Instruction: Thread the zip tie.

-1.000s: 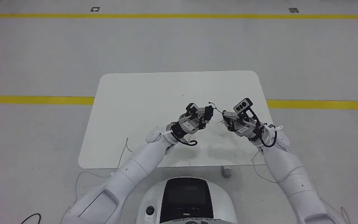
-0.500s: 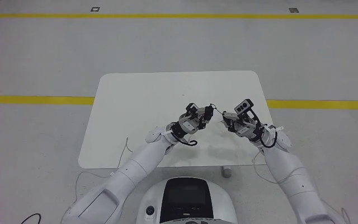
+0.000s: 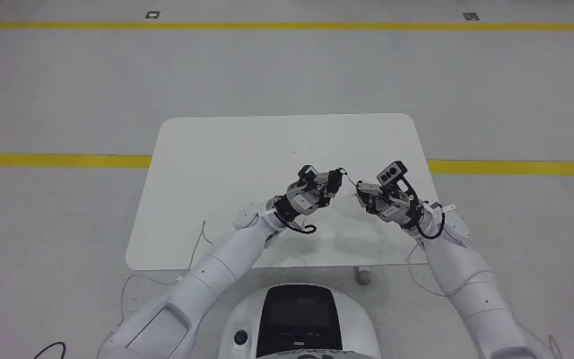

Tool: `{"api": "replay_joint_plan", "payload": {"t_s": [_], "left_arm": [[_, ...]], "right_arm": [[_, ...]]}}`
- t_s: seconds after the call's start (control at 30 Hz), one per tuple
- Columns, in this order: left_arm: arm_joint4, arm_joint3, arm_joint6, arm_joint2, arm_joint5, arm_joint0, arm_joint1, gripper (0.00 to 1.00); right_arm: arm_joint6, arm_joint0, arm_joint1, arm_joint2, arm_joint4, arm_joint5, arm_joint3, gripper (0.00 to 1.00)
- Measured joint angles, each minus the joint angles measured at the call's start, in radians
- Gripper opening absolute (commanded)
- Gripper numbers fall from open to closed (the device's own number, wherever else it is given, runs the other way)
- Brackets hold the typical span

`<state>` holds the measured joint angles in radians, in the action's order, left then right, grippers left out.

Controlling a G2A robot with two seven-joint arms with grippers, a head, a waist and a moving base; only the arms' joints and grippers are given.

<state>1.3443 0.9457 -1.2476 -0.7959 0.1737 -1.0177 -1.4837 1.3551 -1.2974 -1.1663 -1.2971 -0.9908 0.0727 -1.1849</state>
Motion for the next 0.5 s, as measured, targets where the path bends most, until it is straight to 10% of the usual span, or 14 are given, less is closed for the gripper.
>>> {"api": "replay_joint_plan", "payload": {"t_s": [0.5], "left_arm": [[0.000, 0.000, 0.000, 0.000, 0.000, 0.000, 0.000, 0.00]], "right_arm": [[-0.007, 0.005, 0.000, -0.002, 0.015, 0.001, 0.020, 0.00]]}}
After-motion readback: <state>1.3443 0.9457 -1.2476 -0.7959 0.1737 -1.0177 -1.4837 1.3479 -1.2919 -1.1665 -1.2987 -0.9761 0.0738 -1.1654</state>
